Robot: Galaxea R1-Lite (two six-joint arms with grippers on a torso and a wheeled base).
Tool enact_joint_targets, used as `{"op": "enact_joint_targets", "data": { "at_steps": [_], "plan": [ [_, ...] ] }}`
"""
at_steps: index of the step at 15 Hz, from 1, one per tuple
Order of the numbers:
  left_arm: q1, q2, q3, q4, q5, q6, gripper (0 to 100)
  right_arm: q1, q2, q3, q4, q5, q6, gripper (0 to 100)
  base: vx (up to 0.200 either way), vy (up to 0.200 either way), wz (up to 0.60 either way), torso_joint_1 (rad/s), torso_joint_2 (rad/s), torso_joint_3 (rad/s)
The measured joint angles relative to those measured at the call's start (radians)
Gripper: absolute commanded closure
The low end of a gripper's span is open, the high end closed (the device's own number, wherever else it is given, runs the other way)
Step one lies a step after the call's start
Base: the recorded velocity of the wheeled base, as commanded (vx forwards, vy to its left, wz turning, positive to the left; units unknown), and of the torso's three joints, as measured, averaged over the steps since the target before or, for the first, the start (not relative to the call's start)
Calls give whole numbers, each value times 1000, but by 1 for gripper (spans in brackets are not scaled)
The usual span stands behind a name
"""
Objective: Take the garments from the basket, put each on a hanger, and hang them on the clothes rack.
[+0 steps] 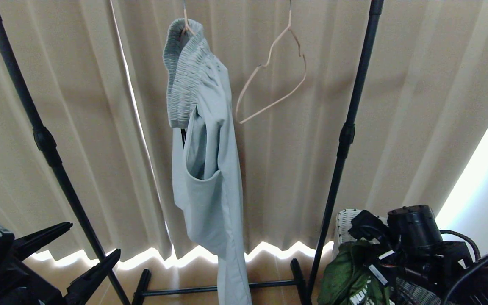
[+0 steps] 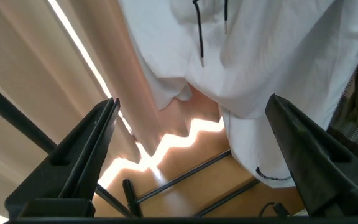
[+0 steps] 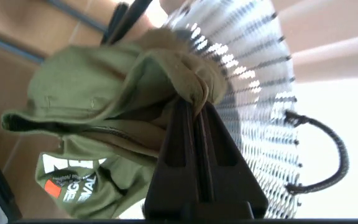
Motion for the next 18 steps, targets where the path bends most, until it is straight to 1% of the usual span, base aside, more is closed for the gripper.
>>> {"op": "enact_joint_targets", "data": {
  "at_steps": [3, 6, 8, 10, 11, 14, 16, 18],
  "plan": [
    [-27, -2, 1, 0, 0, 0, 0, 13, -118, -6, 3, 21, 12, 100, 0, 0, 0, 0, 0, 0],
    [-71, -12, 1, 0, 0, 0, 0, 52, -274, -20, 10, 48, 68, 100, 0, 0, 0, 0, 0, 0],
    [-161, -21, -5, 0, 0, -1, 0, 87, -359, -45, 12, 52, 96, 100, 0, 0, 0, 0, 0, 0],
    [-252, -22, -14, 0, 1, -1, 0, 118, -414, -95, 12, 53, 102, 100, 0, 0, 0, 0, 0, 0],
    [-271, -20, -21, -1, 2, 0, 0, 134, -430, -123, 12, 53, 104, 100, 0, 0, 0, 0, 0, 0],
    [-288, -20, -19, 0, 2, 20, 0, 173, -456, -211, 30, 52, 108, 100, 0, 0, 0, 0, 0, 0],
    [-289, -31, -13, 0, 4, 22, 0, 182, -471, -230, 58, 52, 108, 100, 0, 0, 0, 0, 0, 0],
    [-289, -45, -9, 0, 6, 28, 0, 185, -488, -238, 61, 52, 108, 100, -200, 0, 0, 0, 2, 2]
  ]
}}
